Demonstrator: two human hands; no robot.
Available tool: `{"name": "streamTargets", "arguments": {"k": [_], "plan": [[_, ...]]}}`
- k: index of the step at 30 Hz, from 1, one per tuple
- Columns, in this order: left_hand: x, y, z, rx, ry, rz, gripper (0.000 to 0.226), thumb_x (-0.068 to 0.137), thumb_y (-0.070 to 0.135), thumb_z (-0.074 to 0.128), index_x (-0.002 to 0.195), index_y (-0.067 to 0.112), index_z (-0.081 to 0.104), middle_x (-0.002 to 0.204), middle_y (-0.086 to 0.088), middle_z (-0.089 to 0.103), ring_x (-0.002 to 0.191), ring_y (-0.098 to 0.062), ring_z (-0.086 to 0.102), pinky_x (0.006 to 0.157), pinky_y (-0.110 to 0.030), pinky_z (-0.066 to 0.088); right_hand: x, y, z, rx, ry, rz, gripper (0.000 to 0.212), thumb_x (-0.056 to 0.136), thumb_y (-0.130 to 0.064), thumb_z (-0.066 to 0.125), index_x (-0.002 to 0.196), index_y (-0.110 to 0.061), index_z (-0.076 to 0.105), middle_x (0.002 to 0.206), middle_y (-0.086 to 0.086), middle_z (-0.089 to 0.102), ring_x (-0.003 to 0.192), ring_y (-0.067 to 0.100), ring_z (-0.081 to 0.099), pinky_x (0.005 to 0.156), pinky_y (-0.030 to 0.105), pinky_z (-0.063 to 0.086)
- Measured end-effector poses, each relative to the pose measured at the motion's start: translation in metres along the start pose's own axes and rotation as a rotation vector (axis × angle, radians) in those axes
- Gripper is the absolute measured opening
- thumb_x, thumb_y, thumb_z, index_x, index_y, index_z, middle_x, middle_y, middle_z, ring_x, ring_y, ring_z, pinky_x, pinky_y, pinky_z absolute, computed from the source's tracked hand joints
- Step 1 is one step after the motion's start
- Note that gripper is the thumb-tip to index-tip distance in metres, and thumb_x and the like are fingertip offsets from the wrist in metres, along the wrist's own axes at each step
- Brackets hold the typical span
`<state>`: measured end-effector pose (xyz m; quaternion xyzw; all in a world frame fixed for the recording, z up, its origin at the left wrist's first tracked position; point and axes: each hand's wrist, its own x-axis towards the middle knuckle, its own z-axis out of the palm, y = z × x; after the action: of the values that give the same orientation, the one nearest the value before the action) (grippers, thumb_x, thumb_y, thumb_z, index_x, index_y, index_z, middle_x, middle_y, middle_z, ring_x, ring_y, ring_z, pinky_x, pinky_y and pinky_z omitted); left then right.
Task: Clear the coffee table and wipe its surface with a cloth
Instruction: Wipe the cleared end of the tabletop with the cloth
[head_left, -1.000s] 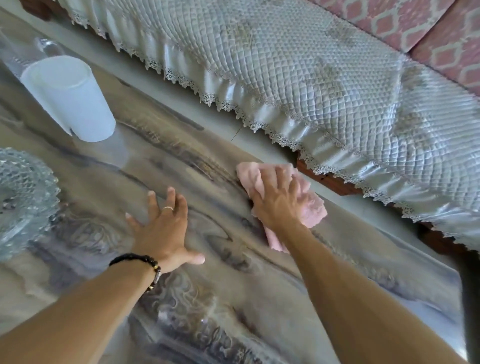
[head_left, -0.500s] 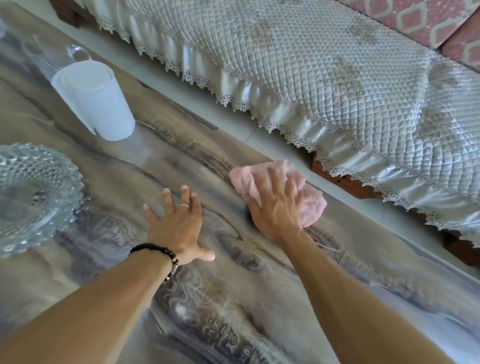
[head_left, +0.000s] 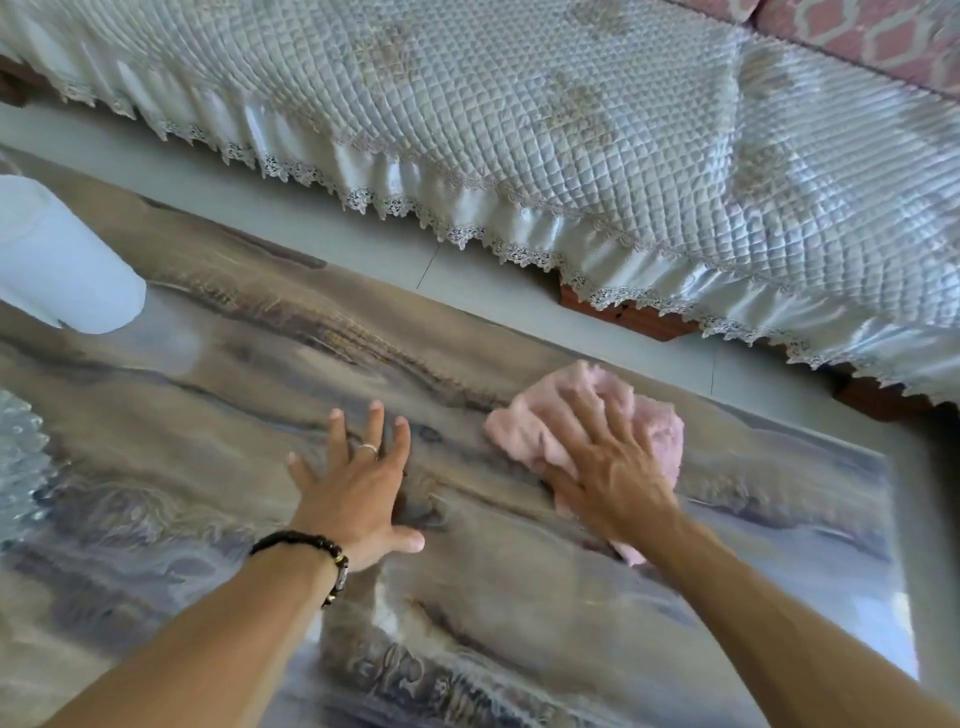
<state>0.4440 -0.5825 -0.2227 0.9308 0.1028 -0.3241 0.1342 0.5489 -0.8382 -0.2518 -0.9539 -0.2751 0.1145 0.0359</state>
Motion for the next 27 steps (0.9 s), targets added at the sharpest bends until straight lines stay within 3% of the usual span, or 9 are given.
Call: {"name": "streamTargets", "arguments": {"k": [3,4,6,9,13,16,21,23,27], "plan": [[0.002,0.003,-0.004,0.000,-0.024,0.006,0.117,0.078,0.056,0.067,0.147,0.025,-0.023,0.148,-0.002,-0.043,0.136,-0.039,-0.033,0.106,-0.073,0.006,0.046,0.021,-0.016,0.172,0.052,0.516,0.049,0.095,-0.061,0.026,0.141,-0.045,0.026,0.161,0.003,0.010,0.145,0.042,0.011,0.109,0.070,0.016],[0.002,0.002,-0.004,-0.005,-0.028,0.004,0.117,0.079,0.056,0.067,0.147,0.025,-0.023,0.147,-0.002,-0.043,0.136,-0.039,-0.034,0.106,-0.073,0.006,0.058,-0.001,-0.014,0.160,0.037,0.534,0.048,0.096,-0.059,0.027,0.142,-0.046,0.023,0.162,0.002,0.006,0.146,0.043,0.006,0.110,0.071,0.011],[0.002,0.002,-0.004,0.000,-0.040,0.003,0.117,0.079,0.056,0.067,0.147,0.025,-0.023,0.147,-0.001,-0.043,0.136,-0.038,-0.035,0.107,-0.072,0.007,0.051,-0.055,-0.002,0.117,0.009,0.290,0.053,0.098,-0.054,0.031,0.148,-0.044,0.017,0.164,-0.002,-0.004,0.148,0.042,-0.003,0.111,0.071,0.003],[0.000,0.002,-0.003,0.013,-0.035,-0.002,0.118,0.078,0.058,0.066,0.148,0.025,-0.022,0.148,-0.001,-0.042,0.136,-0.039,-0.033,0.107,-0.072,0.009,-0.023,-0.075,0.019,0.060,0.008,-0.096,0.057,0.095,-0.054,0.039,0.149,-0.044,0.023,0.165,0.000,0.010,0.149,0.039,0.008,0.111,0.071,0.011],[0.000,0.000,-0.004,-0.004,-0.009,0.030,0.116,0.078,0.058,0.066,0.148,0.026,-0.021,0.150,-0.001,-0.040,0.136,-0.038,-0.033,0.107,-0.072,0.007,-0.030,0.010,0.005,0.047,0.011,0.217,0.057,0.092,-0.062,0.026,0.146,-0.045,0.023,0.164,0.000,0.012,0.146,0.039,0.015,0.110,0.065,0.025],[0.002,-0.002,-0.002,-0.020,0.003,0.047,0.116,0.077,0.059,0.067,0.149,0.027,-0.019,0.152,-0.001,-0.036,0.137,-0.038,-0.032,0.107,-0.072,0.006,0.014,-0.022,0.000,0.138,0.045,0.533,0.053,0.096,-0.057,0.029,0.147,-0.045,0.022,0.164,-0.002,0.005,0.146,0.042,0.008,0.111,0.066,0.016],[0.002,-0.010,0.002,-0.028,0.092,0.074,0.116,0.072,0.064,0.069,0.151,0.029,-0.009,0.157,0.001,-0.025,0.142,-0.035,-0.023,0.107,-0.071,0.010,-0.071,-0.105,0.030,0.119,0.037,0.151,0.057,0.095,-0.052,0.035,0.149,-0.039,0.021,0.164,0.002,0.013,0.147,0.039,0.016,0.111,0.068,0.019],[0.002,-0.010,0.002,-0.018,0.117,0.090,0.116,0.071,0.066,0.068,0.151,0.028,-0.007,0.158,0.001,-0.021,0.143,-0.035,-0.019,0.107,-0.071,0.011,-0.101,-0.070,0.027,0.093,0.033,0.307,0.059,0.093,-0.055,0.027,0.149,-0.039,0.019,0.164,0.004,0.012,0.146,0.038,0.019,0.110,0.063,0.026],[-0.005,-0.013,0.007,0.015,0.215,0.121,0.111,0.072,0.070,0.063,0.151,0.024,0.000,0.160,-0.004,-0.013,0.144,-0.036,-0.012,0.107,-0.071,0.014,-0.058,-0.065,0.014,0.194,0.028,0.775,0.057,0.097,-0.057,0.021,0.151,-0.042,0.012,0.165,0.002,-0.002,0.147,0.040,0.005,0.114,0.065,0.012]]}}
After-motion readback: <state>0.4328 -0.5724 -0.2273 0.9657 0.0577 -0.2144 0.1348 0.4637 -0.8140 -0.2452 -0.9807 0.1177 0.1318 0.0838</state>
